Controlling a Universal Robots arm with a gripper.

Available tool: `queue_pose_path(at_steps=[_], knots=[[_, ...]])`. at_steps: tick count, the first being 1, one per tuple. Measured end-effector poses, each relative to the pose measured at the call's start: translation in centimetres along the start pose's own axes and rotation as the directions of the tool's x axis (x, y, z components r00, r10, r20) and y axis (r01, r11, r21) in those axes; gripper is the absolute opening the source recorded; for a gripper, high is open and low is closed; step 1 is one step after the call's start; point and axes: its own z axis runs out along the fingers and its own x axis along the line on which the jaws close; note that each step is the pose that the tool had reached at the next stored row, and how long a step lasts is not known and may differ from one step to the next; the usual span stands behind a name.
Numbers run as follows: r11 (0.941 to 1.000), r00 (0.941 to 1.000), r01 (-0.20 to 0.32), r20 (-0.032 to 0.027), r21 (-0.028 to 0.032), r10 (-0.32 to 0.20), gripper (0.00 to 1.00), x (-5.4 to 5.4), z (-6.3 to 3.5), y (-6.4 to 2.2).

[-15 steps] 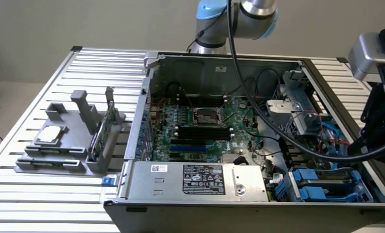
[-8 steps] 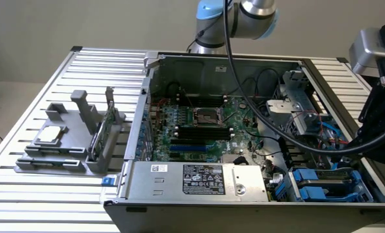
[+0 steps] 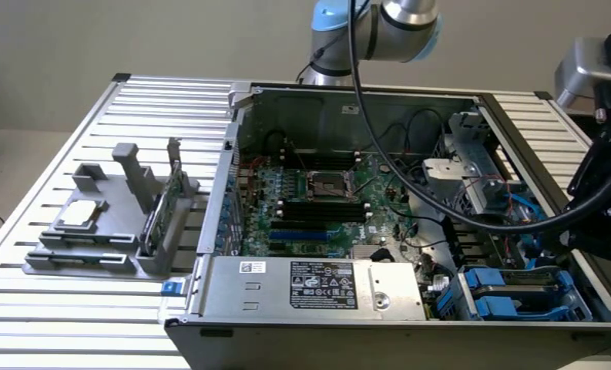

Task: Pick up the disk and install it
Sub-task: 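Insert the first disk wire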

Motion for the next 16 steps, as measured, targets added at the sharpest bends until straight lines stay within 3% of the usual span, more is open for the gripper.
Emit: queue_pose_path(at_steps=[5, 9, 13, 16], knots=[[0.9981, 0.9981, -0.062, -0.0039, -0.0058, 0.062, 0.11, 0.01, 0.10, 0.00], [0.9933, 0.9933, -0.116, -0.0045, -0.0057, 0.116, 0.11, 0.02, 0.21, -0.01], [0.9848, 0.9848, -0.174, -0.0033, -0.0022, 0.174, 0.11, 0.04, 0.36, -0.02], [0.9744, 0.9744, -0.225, -0.0009, 0.0024, 0.225, 0.11, 0.06, 0.53, -0.02]])
